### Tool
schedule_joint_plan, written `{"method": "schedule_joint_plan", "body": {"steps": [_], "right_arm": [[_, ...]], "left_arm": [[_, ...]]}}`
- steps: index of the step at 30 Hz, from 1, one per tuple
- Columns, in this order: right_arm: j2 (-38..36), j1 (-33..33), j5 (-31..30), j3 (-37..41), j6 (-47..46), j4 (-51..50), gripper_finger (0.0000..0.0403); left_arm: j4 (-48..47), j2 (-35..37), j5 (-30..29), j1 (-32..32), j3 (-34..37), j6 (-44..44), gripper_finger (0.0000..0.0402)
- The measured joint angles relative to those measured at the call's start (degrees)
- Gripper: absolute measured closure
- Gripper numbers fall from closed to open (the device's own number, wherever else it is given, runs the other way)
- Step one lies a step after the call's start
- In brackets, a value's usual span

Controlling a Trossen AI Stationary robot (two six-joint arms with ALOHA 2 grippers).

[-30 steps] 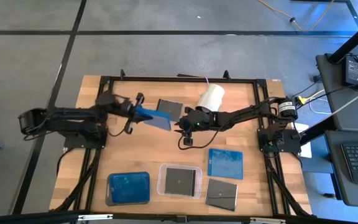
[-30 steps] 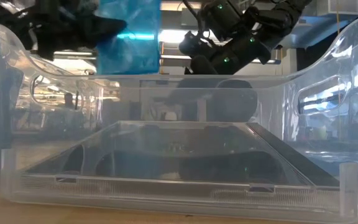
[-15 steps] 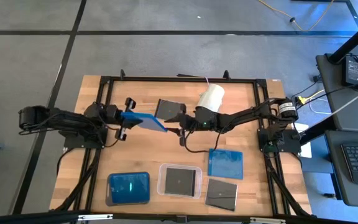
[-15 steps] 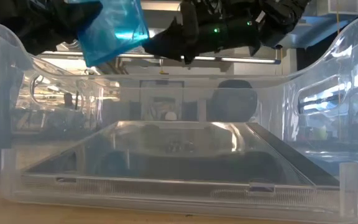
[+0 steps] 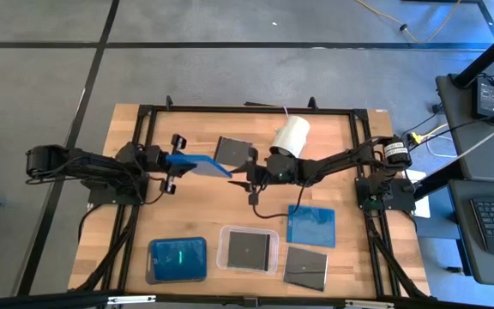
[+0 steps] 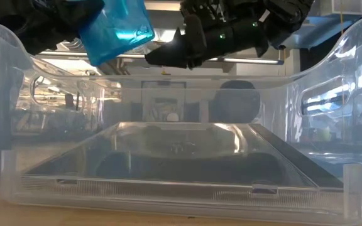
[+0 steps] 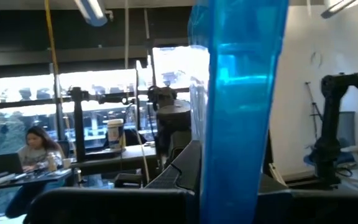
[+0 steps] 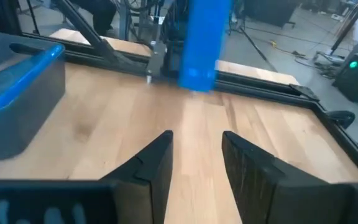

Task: Pick & place jewel cases by type
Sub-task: Put the left blue CD case into the black bin

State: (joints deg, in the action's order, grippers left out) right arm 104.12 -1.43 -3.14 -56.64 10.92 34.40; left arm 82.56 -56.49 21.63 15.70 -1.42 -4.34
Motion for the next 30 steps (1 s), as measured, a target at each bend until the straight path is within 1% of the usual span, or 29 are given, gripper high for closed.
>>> {"method": "schedule_joint_plan", "body": {"steps": [5, 10, 19, 22, 28, 30], "right_arm": [[0.0, 0.02, 0.01, 0.0, -0.11, 2.65, 0.026], [0.0, -0.07, 2.94, 0.0, -0.4, 3.67, 0.026], [0.0, -0.07, 2.84, 0.0, -3.3, 4.38, 0.0264], [0.0, -0.07, 2.82, 0.0, -3.26, 4.1, 0.0283], [0.0, 0.0, 2.29, 0.0, -2.95, 3.84, 0.0347], [0.0, 0.04, 2.29, 0.0, -2.93, 3.82, 0.0351]], "left_arm": [[-1.14, -0.02, 0.13, -0.02, -0.01, 0.66, 0.0384], [-1.87, -0.02, 0.14, -0.02, -0.01, 0.68, 0.0384], [-3.12, -0.02, 0.33, -0.02, -0.01, 0.68, 0.0384], [-3.13, -0.02, 0.33, -0.02, -0.01, 0.68, 0.0384], [-3.08, -0.02, 0.33, -0.02, -0.01, 0.62, 0.0384], [-3.08, -0.02, 0.3, -0.02, -0.01, 0.59, 0.0384]]}}
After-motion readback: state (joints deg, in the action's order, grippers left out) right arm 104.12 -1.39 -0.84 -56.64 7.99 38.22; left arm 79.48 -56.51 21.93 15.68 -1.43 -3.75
